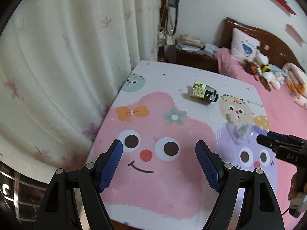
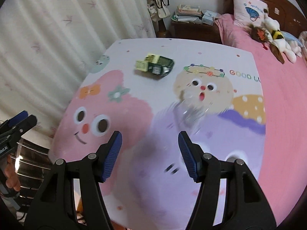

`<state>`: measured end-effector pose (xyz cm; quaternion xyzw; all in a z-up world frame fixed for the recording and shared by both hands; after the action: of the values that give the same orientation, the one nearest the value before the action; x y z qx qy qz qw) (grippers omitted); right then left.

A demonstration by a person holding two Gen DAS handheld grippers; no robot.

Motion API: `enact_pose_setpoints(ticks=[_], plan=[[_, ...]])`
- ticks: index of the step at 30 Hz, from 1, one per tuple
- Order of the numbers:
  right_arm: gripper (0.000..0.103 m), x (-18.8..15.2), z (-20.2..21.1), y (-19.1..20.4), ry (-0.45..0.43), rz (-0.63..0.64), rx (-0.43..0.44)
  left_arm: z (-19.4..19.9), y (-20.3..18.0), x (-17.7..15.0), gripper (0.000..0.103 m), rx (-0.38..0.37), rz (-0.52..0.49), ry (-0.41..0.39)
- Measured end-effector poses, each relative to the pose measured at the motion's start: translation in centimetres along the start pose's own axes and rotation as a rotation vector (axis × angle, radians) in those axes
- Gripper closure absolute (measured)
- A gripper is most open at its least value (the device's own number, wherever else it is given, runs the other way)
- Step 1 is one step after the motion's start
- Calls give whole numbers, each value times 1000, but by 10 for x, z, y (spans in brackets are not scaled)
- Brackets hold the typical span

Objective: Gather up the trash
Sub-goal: 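Move both tools back up toward the snack box and plastic bottle, then grasp the clear plastic bottle with the right tool while the left tool grasps the green snack box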

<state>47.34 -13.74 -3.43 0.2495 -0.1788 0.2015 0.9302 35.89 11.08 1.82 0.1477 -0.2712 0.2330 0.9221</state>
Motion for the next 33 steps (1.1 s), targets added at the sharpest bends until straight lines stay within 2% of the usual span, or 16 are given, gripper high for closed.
enact_pose_setpoints(ticks=[7, 15, 19, 24, 32, 33], plan=[[45, 41, -44, -79, 102, -12, 6, -46, -34, 4, 23, 38, 71, 108], [45, 60, -92, -140, 209, -91, 42, -89, -65, 7, 23, 52, 86, 176], [48, 52, -107, -152, 278, -157, 113, -105, -88, 15, 23, 38, 82, 200], [49, 42, -111, -143, 328, -146, 194, -116, -116, 28, 23, 19, 47, 210], [51, 28, -117, -134, 381, -138, 245, -136, -159, 59, 23, -48, 30, 232], [55, 26, -118, -134, 385, -134, 249, -139, -165, 66, 23, -57, 36, 234]])
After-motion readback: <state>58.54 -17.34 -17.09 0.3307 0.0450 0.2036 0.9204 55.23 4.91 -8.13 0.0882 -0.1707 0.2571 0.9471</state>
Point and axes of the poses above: each gripper's, at about its wrist camera, not at the fingertips, and z roughly against the way its jaws point, y to its left, x to its top, the point moved 7 cm from there along -z, roughly the way its jaws point, and after that the axes turned 14 degrees about x, right-handed, at the moved point
